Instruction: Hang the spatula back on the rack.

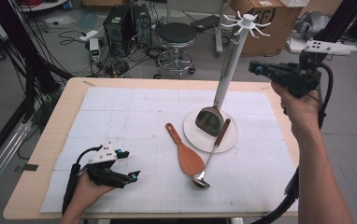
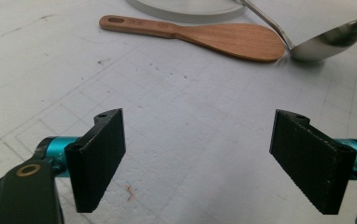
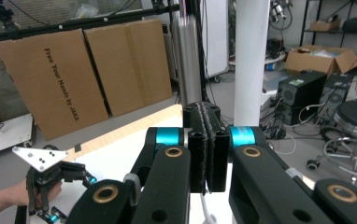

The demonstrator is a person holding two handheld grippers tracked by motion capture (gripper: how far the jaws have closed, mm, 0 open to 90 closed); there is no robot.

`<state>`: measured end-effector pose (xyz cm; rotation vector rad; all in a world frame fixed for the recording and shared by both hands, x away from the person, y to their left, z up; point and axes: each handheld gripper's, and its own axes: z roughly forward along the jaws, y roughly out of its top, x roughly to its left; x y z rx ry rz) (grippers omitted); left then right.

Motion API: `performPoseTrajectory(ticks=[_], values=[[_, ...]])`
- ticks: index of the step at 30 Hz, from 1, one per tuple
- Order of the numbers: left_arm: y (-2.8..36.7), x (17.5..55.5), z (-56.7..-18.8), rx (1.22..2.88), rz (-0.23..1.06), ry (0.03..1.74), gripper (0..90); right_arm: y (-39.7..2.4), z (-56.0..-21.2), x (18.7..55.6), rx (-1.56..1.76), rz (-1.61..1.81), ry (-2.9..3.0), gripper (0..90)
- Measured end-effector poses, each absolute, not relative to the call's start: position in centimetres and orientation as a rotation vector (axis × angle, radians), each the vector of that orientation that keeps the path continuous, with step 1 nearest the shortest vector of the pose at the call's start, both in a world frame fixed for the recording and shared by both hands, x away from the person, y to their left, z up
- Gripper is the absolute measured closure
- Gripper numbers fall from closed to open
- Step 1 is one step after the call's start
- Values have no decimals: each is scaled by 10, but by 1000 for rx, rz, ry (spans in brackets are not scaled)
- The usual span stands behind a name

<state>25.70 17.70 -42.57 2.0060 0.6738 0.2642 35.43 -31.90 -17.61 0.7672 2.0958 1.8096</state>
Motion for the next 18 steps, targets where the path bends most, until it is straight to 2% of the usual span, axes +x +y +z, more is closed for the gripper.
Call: performPoseTrajectory(ticks=[8, 18], values=[[177, 258, -426, 2005, 261, 671, 188, -321, -145, 353, 724, 1806, 2066, 896], [178, 257, -426, 2000, 262, 674, 188, -321, -133, 354, 701, 1809, 2052, 896]])
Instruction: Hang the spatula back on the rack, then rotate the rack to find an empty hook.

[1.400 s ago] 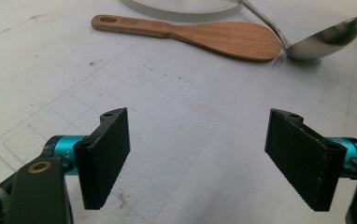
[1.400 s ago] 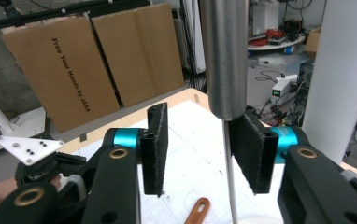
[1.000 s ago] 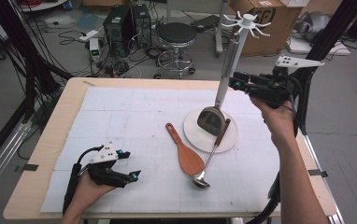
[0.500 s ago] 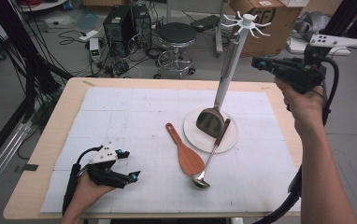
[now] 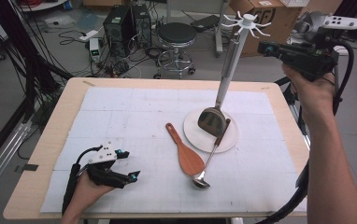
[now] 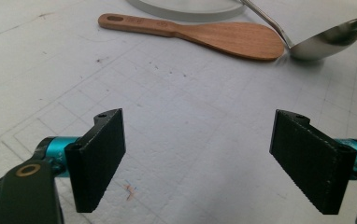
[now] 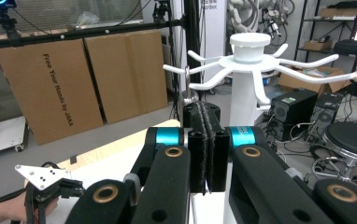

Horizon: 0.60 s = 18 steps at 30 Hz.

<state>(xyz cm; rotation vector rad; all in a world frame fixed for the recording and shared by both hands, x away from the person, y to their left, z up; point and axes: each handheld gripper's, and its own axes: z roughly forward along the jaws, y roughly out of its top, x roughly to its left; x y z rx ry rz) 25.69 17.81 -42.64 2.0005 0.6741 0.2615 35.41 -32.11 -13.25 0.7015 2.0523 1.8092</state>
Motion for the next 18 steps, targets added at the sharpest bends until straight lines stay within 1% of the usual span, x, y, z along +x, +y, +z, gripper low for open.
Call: performPoseTrajectory(ticks=[8, 18], values=[[177, 256, -426, 1995, 254, 675, 188, -317, -125, 356, 685, 1819, 2032, 896], [179, 257, -426, 1996, 261, 673, 188, -309, -125, 359, 687, 1818, 2041, 896]])
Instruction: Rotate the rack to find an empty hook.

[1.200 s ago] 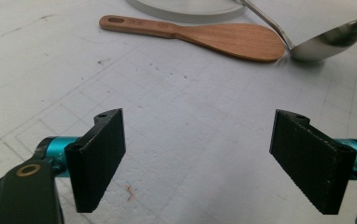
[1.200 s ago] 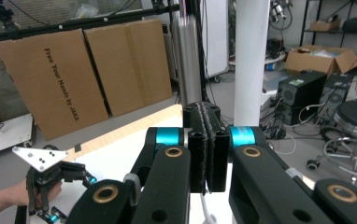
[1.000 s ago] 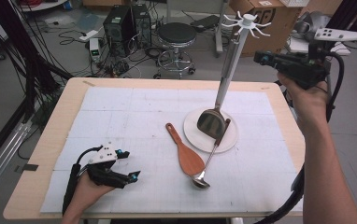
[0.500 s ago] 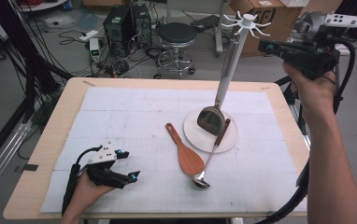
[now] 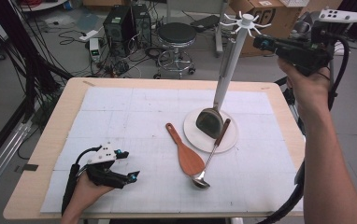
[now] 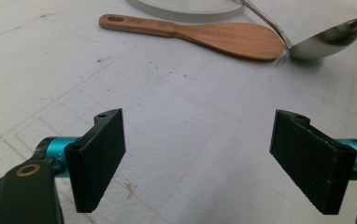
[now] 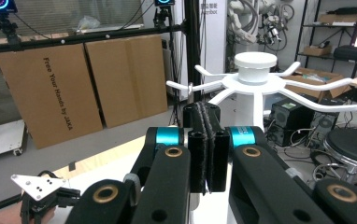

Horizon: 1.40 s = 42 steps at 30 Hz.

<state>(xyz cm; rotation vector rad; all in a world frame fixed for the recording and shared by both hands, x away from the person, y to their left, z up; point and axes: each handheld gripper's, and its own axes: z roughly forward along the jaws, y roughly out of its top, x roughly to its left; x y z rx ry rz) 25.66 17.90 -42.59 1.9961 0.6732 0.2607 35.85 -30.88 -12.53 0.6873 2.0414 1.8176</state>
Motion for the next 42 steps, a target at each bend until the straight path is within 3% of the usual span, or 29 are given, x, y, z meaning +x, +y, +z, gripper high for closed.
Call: performPoseTrajectory(ticks=[16, 42], values=[[176, 257, -426, 2008, 263, 670, 188, -305, -126, 355, 666, 1808, 2038, 896], [174, 258, -427, 2000, 251, 669, 188, -340, -136, 364, 694, 1845, 2005, 896]])
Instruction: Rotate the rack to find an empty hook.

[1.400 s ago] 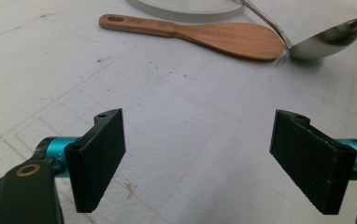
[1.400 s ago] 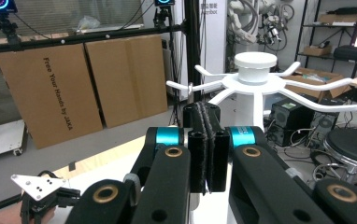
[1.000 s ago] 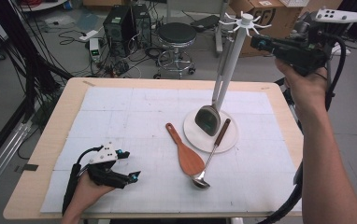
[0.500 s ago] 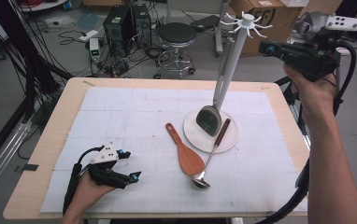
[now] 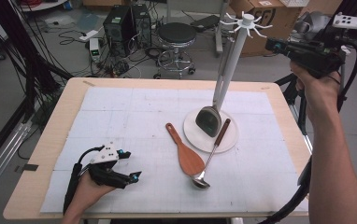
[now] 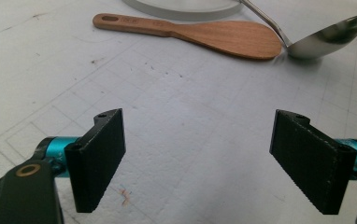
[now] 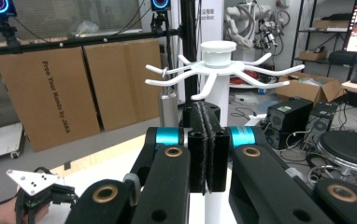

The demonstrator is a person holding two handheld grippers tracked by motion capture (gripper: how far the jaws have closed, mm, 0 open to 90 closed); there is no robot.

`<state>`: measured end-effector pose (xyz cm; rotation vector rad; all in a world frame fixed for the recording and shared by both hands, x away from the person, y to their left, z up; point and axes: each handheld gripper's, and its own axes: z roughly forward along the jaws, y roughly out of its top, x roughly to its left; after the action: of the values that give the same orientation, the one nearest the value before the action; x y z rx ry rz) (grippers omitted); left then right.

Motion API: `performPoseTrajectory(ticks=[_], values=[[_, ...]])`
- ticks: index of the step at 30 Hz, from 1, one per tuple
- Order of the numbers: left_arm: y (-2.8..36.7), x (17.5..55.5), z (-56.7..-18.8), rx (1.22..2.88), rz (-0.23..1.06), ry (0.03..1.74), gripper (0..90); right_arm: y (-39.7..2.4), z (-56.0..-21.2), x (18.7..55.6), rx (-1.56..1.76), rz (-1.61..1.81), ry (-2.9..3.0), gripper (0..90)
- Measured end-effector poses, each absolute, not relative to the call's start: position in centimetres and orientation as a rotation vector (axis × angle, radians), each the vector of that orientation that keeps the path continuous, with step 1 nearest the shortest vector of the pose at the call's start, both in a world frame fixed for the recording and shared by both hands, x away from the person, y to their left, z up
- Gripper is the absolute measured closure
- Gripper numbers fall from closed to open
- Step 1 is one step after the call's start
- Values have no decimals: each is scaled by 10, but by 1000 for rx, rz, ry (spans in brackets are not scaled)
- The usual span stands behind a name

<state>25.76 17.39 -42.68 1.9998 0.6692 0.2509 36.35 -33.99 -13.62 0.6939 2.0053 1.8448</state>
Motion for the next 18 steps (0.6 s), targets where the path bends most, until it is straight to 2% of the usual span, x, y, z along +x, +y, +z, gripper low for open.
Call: performPoseTrajectory(ticks=[18], values=[[175, 257, -427, 2011, 251, 664, 188, -314, -130, 366, 617, 1864, 2026, 896]])
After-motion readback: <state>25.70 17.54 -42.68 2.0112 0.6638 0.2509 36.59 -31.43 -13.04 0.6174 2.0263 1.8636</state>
